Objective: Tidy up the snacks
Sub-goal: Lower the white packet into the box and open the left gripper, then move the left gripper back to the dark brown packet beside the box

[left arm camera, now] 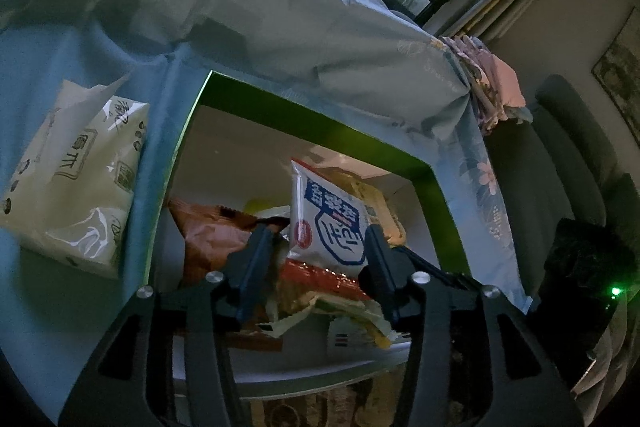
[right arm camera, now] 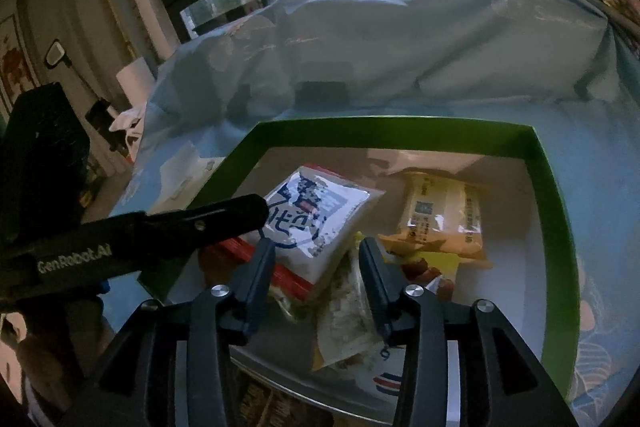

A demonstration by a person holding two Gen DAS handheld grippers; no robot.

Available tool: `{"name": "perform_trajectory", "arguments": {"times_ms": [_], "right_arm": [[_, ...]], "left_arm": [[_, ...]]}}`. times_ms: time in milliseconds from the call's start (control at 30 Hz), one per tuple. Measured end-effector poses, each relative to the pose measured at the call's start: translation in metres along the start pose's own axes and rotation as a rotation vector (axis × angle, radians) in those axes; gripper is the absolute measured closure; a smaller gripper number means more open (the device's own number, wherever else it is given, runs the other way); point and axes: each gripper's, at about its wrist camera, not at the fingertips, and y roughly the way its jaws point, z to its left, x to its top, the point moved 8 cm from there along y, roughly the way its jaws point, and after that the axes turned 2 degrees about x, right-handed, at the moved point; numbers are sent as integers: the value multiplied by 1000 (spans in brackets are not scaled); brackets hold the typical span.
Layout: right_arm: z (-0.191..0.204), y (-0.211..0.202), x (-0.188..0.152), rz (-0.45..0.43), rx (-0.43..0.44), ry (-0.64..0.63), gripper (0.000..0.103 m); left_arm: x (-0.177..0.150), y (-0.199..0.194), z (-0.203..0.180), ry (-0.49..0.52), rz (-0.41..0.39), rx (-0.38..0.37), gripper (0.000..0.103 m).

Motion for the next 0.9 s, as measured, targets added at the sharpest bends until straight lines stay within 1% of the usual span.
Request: {"name": "perform_trajectory", "arguments": {"times_ms": [133, 167, 200, 267, 467, 600, 900], "right_arm": [[-6, -7, 1, -12, -11, 17, 56], [-8, -10, 1, -16, -12, 23, 54], [-9, -11, 1, -19, -12, 27, 53], [-11, -17, 1, -28, -10, 38, 52], [-18, -38, -2, -54, -6, 65, 51], [-22, -52, -7, -67, -9, 84, 50], [-28, -80, -19, -94, 17, 125, 50]], "left_arm": [[0, -3, -4, 7, -5, -3, 47], [0, -4, -5, 10, -6, -2, 44], [1, -5, -6, 15, -10, 4, 35], [2, -10, -6, 25, -27, 28, 21], [5, -24, -2, 1, -51, 23, 21], [6, -35, 1, -23, -63, 23, 19], [-1, -54, 2, -29, -67, 58, 17]]}}
